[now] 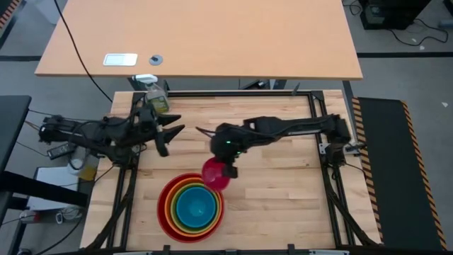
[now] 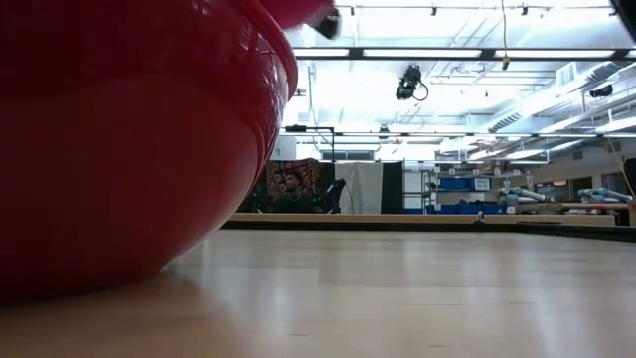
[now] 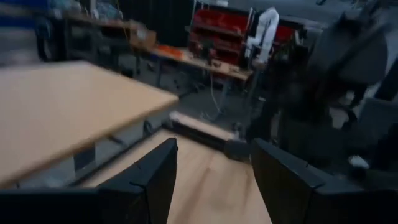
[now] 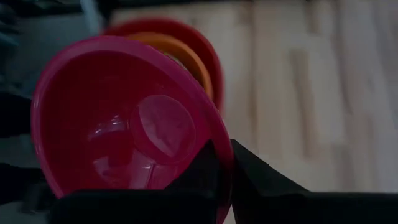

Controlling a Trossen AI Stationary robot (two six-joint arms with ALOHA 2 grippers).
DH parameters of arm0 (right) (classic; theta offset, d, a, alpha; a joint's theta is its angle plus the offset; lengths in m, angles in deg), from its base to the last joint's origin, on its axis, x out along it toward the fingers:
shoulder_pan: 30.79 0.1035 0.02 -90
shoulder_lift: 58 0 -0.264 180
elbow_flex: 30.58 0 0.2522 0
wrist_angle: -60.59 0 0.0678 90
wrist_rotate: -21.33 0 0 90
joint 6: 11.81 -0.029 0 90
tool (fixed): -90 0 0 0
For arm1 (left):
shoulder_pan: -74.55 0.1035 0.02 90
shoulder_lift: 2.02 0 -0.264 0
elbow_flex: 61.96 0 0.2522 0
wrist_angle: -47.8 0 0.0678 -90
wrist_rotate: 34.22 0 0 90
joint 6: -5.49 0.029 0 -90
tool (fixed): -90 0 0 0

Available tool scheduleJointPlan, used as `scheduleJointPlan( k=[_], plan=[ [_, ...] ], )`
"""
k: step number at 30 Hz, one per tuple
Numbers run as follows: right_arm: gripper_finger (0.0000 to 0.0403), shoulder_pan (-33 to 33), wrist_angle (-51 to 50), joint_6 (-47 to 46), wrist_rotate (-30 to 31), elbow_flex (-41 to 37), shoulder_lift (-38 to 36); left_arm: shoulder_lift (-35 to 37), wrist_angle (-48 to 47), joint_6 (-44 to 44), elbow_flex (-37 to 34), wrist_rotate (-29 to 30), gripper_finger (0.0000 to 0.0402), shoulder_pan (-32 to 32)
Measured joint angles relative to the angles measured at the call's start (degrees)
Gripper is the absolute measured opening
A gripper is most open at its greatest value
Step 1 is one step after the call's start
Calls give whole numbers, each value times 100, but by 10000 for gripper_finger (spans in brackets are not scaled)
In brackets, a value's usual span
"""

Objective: Nest bowls inside each other
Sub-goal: Stack the pink bowl on top of the blue bowl

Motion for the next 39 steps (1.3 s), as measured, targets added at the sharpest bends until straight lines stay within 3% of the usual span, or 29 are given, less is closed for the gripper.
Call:
scheduleJointPlan(
  k=[7, 10, 13, 20, 30, 39],
  plan=[
    [27, 33, -56, 174, -713, 1533, 1068, 632, -1920, -1666, 0, -332, 208, -461],
    [27, 65, -88, 229, -877, 2017, 1473, 745, -2114, -1988, 0, -396, 208, -703],
    [27, 70, -87, 229, -1114, 2441, 1834, 856, -1977, -1994, 0, -88, 208, -863],
    [27, 161, 596, 248, -1272, 2372, 2209, 1120, -1684, -1842, 0, 603, 208, -859],
    [31, 350, 1481, 269, -1429, 2385, 2753, 1140, -1961, -2560, 0, 586, 208, -865],
    [32, 378, 992, 498, -1271, 2229, 2775, 1135, -2345, -2936, 0, 447, 208, -848]
  ],
)
